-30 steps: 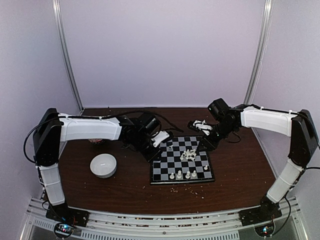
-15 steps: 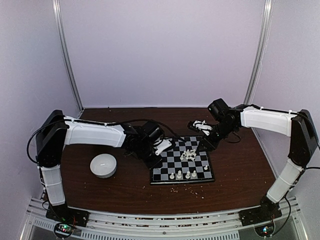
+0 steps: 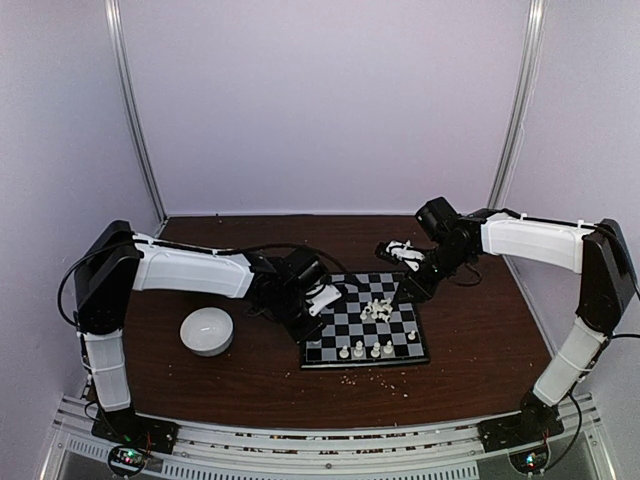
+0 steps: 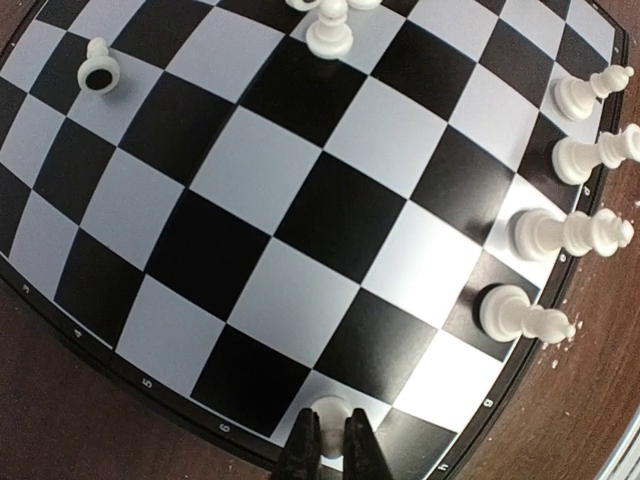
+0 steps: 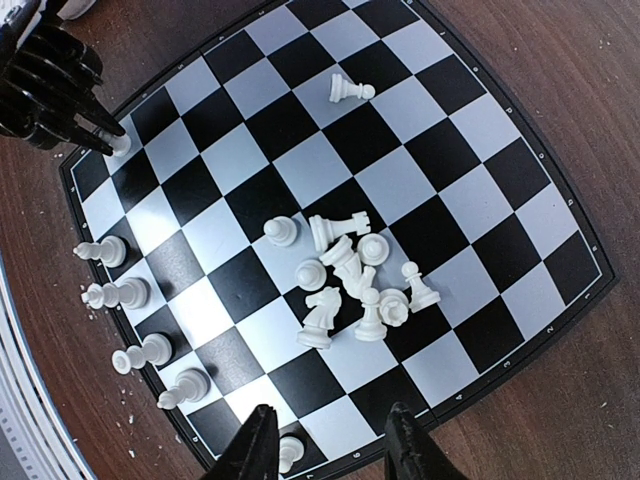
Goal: Set up the chess pieces on the board
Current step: Place the pawn on a2.
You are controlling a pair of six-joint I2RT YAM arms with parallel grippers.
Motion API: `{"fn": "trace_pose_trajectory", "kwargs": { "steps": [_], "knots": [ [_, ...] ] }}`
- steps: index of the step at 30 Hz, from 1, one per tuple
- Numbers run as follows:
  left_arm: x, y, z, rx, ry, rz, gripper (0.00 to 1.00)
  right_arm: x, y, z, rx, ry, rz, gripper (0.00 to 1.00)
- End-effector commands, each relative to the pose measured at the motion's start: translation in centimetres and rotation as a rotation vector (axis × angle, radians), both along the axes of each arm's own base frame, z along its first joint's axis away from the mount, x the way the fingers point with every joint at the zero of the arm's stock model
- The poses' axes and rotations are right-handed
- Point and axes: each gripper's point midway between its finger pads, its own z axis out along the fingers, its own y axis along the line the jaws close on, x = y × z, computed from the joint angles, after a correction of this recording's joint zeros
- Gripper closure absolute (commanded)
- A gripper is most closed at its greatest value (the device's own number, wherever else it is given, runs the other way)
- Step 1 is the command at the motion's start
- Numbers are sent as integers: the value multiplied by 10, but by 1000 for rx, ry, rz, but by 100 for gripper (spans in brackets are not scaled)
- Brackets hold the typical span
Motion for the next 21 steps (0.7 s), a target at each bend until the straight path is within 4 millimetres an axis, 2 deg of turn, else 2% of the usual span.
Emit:
{"fn": "trace_pose_trajectory", "kwargs": {
  "steps": [1, 7, 11, 21],
  "knots": [
    [1, 5, -3, 4, -12, 5, 97, -1, -1, -3, -11, 1, 0, 63],
    [2, 3, -7, 8, -12, 4, 97, -1, -1, -3, -11, 5, 1, 62],
    [2, 4, -5, 5, -15, 8, 94, -1, -1, -3, -10, 1, 2, 62],
    [2, 5, 5, -7, -30, 2, 96, -1, -1, -3, -10, 5, 2, 62]
  ]
}}
